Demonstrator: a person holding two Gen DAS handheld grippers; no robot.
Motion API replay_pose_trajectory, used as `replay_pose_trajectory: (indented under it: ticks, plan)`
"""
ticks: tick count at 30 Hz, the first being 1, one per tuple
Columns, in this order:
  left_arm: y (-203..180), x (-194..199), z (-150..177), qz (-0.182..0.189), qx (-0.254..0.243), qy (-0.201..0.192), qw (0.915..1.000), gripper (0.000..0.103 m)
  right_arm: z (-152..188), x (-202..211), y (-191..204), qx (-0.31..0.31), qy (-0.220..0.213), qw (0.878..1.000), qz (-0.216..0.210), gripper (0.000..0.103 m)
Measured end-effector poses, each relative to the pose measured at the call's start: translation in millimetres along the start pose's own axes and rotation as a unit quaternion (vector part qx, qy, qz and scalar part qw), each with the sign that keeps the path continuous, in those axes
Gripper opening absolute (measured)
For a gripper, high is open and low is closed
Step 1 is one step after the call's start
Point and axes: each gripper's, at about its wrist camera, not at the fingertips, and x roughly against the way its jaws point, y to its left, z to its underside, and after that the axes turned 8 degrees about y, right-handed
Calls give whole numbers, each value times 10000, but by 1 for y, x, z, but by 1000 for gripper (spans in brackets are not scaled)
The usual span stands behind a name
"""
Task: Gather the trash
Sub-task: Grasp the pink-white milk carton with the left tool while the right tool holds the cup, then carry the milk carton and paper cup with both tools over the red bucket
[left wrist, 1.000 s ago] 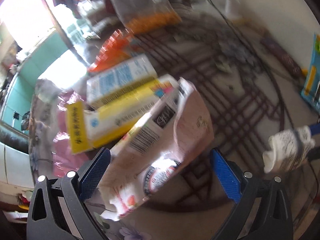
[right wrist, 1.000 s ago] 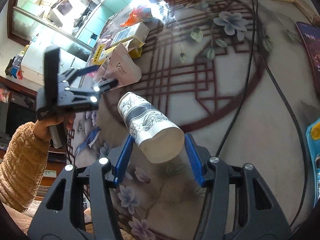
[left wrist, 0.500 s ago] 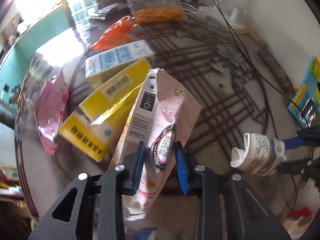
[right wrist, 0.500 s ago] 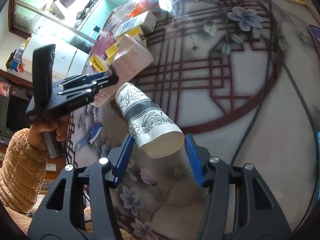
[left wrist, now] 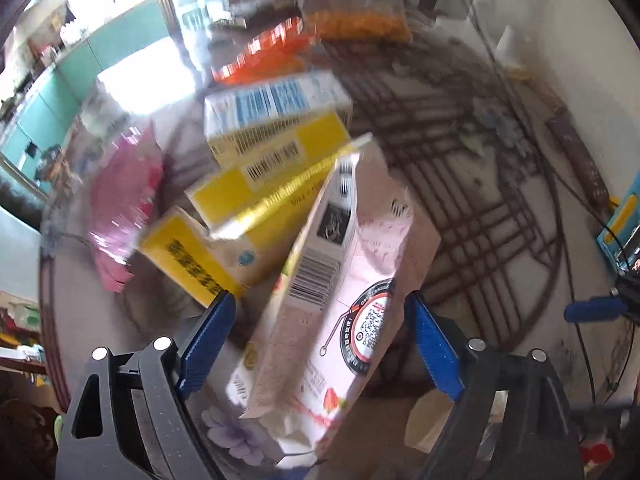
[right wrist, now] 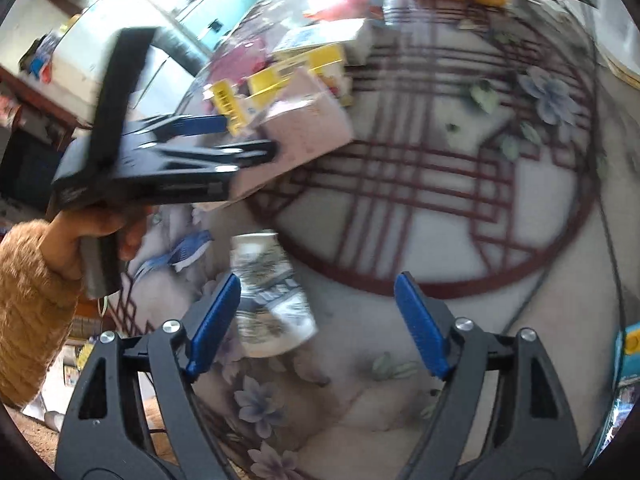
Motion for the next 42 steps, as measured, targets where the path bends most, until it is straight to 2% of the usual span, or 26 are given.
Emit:
replay_pose_trajectory:
  ticks: [2,3,6,7,10,13,19,21,22,25,35,42]
  plan:
    - [-1,-10,0,156,6,184,9997,81,0,-7,8,54,96,9999,-83,78]
    - [-2,-11,1,173,26,129,9998,79,0,-10,9,62,132,9998,-114,78]
    - [1,-2,3,376,179,-47,9991,63,1,-21,11,0,248,9994,-236,78]
    - [2,1,5,327,219,-88,9992,59,1,-25,11,-49,278,9992,-272,78]
    - [6,18,13,148,413,-419,9982,55,0,-29,13,-122,293,9990,-315,78]
    - [16,38,29,317,814,-737,9935,55,-2,-30,17,-84,265,9992,-300,78]
    - [29,84,67,697,1413,-1353,9782,56,-2,-42,24,-71,314,9995,-54,77]
    - [32,91,77,733,1523,-1464,9747,57,-2,-42,26,-112,271,9996,-42,66]
    - [32,92,79,734,1563,-1493,9736,57,-2,-43,27,-125,273,9995,-28,53]
    - [39,99,94,733,1716,-1570,9698,57,-3,-42,30,-162,237,9996,-33,46]
    - [78,108,135,845,2199,-1630,9581,57,-8,-19,65,-30,-294,9995,101,45]
    - [102,115,161,922,2206,-1731,9554,57,-11,-11,103,-15,-632,9977,243,45]
